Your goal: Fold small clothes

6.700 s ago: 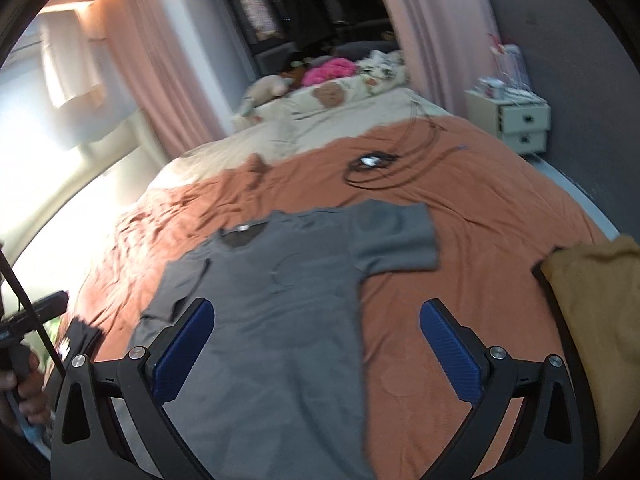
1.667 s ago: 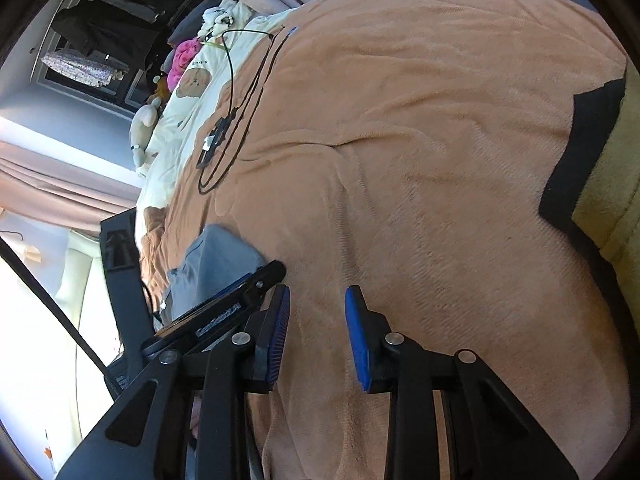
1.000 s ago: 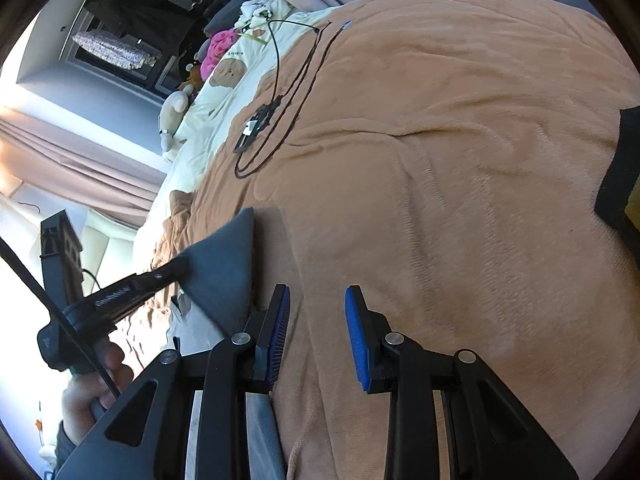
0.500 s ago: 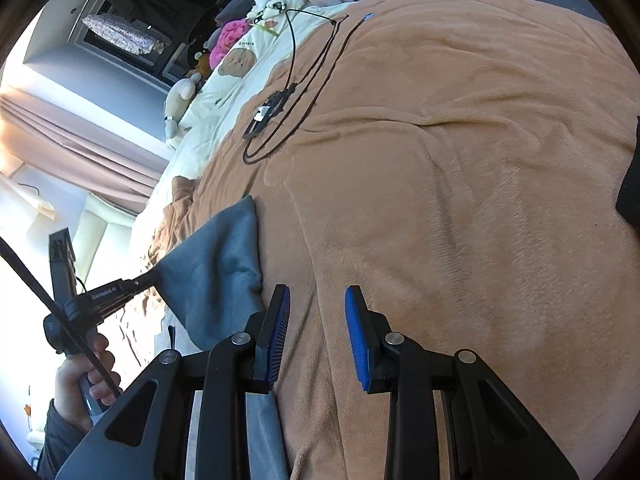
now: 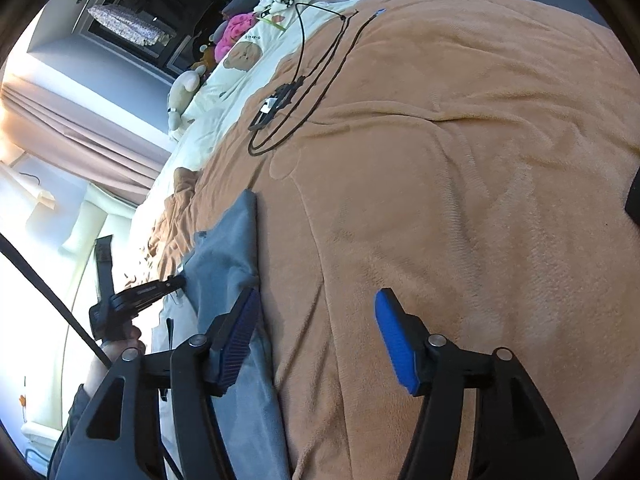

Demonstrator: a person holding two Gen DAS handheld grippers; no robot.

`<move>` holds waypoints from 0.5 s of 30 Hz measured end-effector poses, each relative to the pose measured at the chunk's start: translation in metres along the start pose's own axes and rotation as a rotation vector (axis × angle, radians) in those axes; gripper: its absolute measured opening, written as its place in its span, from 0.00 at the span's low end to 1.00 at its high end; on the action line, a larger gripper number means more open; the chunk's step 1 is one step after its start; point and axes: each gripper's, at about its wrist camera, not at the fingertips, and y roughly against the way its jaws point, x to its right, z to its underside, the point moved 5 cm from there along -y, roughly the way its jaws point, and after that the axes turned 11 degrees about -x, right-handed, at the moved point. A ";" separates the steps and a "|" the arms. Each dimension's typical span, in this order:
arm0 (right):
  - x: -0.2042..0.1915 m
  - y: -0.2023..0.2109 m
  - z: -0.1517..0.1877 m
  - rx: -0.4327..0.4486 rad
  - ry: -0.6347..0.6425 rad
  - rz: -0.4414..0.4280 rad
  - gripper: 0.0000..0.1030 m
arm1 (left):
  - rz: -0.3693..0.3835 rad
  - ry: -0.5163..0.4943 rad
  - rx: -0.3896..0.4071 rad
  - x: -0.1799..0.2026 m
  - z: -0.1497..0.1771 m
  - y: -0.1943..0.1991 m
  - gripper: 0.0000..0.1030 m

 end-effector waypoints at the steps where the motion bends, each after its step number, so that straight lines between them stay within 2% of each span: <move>1: -0.001 -0.001 0.000 -0.002 0.006 0.000 0.58 | 0.001 0.006 -0.013 -0.002 0.000 -0.008 0.04; 6: -0.006 -0.009 0.002 -0.013 0.025 0.008 0.59 | 0.023 0.012 -0.044 -0.007 0.005 -0.032 0.04; 9: -0.012 -0.017 0.006 -0.032 0.042 0.012 0.59 | 0.047 0.016 -0.044 -0.010 0.006 -0.033 0.04; 11: -0.016 -0.021 0.008 -0.043 0.058 0.017 0.59 | 0.025 0.011 -0.041 -0.012 0.006 -0.028 0.06; 14: -0.021 -0.026 0.010 -0.060 0.076 0.018 0.59 | -0.003 0.000 -0.018 -0.009 0.007 -0.015 0.26; 15: -0.022 -0.027 0.011 -0.062 0.078 0.020 0.59 | 0.003 -0.003 -0.003 -0.006 0.008 -0.009 0.36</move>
